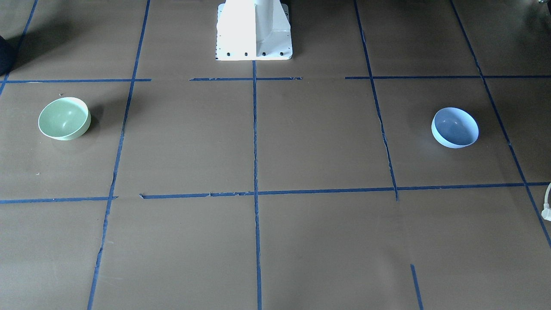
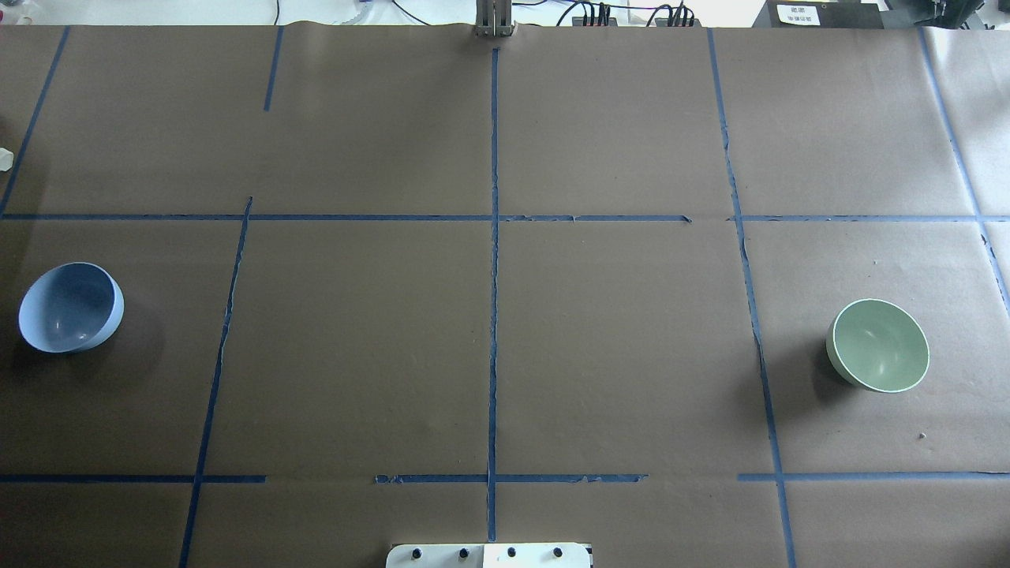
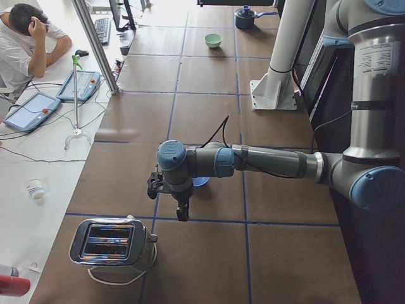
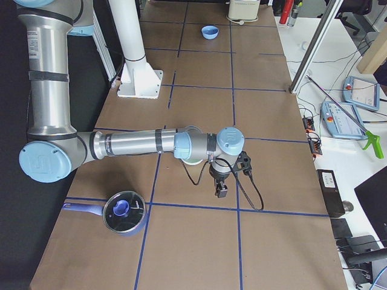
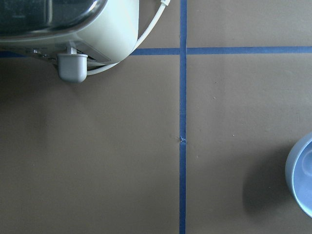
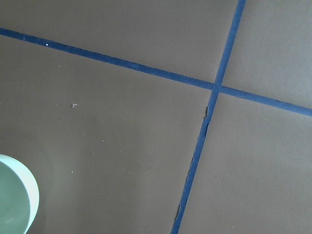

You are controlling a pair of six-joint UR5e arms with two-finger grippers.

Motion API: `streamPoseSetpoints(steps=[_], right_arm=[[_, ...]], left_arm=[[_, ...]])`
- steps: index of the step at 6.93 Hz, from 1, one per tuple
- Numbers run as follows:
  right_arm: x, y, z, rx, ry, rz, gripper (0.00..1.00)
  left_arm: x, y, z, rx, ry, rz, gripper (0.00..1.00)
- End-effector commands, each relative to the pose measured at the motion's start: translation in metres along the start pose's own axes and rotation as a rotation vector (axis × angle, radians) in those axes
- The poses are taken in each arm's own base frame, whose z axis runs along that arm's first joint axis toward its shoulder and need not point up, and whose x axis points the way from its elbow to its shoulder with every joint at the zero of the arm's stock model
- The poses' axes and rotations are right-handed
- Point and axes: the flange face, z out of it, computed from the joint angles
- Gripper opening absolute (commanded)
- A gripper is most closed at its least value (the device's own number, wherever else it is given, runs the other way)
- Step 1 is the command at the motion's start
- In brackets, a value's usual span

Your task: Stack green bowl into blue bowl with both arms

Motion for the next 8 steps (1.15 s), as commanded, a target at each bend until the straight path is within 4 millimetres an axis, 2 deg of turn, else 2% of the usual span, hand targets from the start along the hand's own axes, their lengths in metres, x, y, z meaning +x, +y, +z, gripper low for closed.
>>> streamPoseSetpoints(steps=[1,5,6,8], right_arm=[[0.000,0.000,0.001,-0.001,-0.003,0.003,1.00],[0.006,0.004,0.008,-0.015,-0.003,0.009,1.00],[0.006,0.003,0.008,-0.015,-0.003,0.013,1.00],[0.003,0.002,0.011,-0.022,-0.010,0.010,1.00]], left_arm=[[0.014,0.001,-0.008,0.011,0.013,0.019,1.00],[0.022,0.002,-0.013,0.028,0.016,0.056,1.00],[0.012,0.008,-0.003,0.025,0.011,0.054,1.00],[0.010,0.015,0.003,0.061,0.014,0.098,1.00]])
